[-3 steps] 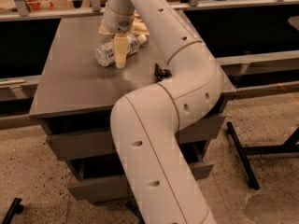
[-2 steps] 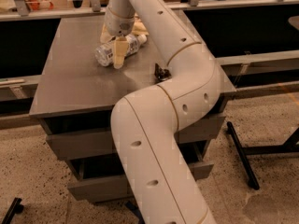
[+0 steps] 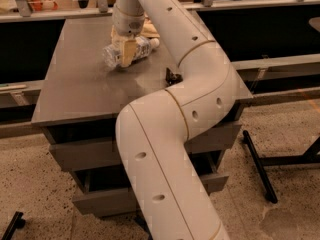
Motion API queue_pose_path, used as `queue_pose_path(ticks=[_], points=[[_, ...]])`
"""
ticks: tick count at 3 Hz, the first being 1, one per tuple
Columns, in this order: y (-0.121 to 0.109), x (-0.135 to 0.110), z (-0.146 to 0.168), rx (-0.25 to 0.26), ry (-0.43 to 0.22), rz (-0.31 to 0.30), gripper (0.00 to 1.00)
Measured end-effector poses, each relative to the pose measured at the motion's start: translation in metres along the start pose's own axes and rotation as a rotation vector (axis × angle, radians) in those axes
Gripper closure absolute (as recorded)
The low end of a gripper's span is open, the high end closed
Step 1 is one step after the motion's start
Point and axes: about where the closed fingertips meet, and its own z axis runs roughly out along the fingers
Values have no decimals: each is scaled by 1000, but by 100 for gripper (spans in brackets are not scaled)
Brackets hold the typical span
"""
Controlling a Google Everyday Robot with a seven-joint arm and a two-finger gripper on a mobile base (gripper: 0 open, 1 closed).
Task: Pick blue plastic bottle
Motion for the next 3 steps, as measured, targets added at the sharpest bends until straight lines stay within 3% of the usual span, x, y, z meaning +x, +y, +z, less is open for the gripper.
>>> queue_pose_path(ticks=[1,2,3], points=[[0,-7,-39,42,53,7,93],[8,-20,-95,109,64,29,100],[21,-27,-133,148,27,61,100]])
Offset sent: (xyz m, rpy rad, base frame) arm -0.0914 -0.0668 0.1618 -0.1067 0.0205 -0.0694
